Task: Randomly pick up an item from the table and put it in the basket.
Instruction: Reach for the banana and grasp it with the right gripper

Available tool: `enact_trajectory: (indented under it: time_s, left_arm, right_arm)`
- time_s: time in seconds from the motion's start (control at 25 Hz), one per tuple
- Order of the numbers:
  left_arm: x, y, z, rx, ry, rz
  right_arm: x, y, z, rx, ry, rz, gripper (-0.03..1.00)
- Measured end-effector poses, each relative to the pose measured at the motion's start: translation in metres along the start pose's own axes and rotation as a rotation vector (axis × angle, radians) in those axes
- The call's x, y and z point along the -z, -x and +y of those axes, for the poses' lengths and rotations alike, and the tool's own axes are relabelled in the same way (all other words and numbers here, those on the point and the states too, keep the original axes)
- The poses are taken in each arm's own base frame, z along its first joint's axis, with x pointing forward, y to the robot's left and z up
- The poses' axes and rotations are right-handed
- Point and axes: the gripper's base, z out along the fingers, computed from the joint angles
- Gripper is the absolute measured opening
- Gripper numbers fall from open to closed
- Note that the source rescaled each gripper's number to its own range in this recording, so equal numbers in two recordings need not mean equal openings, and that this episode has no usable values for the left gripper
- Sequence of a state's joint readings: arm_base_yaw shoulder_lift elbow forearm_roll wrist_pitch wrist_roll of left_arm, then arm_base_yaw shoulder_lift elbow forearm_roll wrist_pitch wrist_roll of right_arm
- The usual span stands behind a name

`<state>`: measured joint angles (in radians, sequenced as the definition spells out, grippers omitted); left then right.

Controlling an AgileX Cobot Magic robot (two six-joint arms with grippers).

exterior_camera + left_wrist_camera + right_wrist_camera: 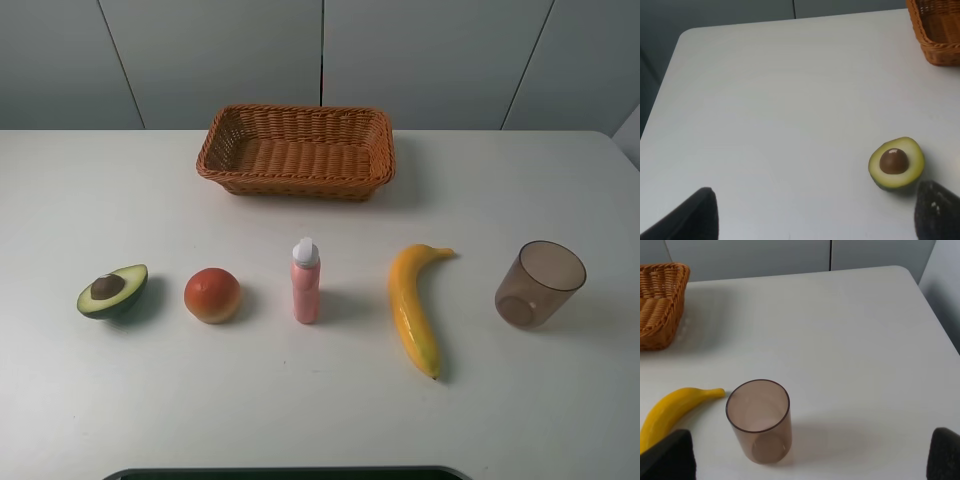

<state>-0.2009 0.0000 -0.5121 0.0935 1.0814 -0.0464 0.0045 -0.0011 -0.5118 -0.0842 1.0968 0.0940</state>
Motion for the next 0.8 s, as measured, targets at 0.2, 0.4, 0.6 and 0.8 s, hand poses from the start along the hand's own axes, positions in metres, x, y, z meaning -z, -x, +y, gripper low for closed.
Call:
enact_trajectory:
  time_s: [0.2, 0.4, 0.6, 0.8]
  left_arm:
    - [0.0, 0.0, 0.0, 0.0, 0.0, 0.0]
    - [0.0, 0.0, 0.0, 0.0, 0.0, 0.0]
    - [0.0, 0.0, 0.0, 0.0, 0.0, 0.0]
    - [0.0, 0.0, 0.0, 0.0, 0.0, 0.0]
  right_arm:
    - [0.0, 0.0, 0.0, 0.0, 0.0, 0.0, 1.0]
    - [0.0, 0.0, 0.0, 0.0, 0.0, 0.0, 1.0]
    - [0.0, 0.0, 0.0, 0.0, 0.0, 0.0, 1.0]
    - [0.0, -0.0001, 0.0016, 0.026, 0.017, 0.001, 1.0]
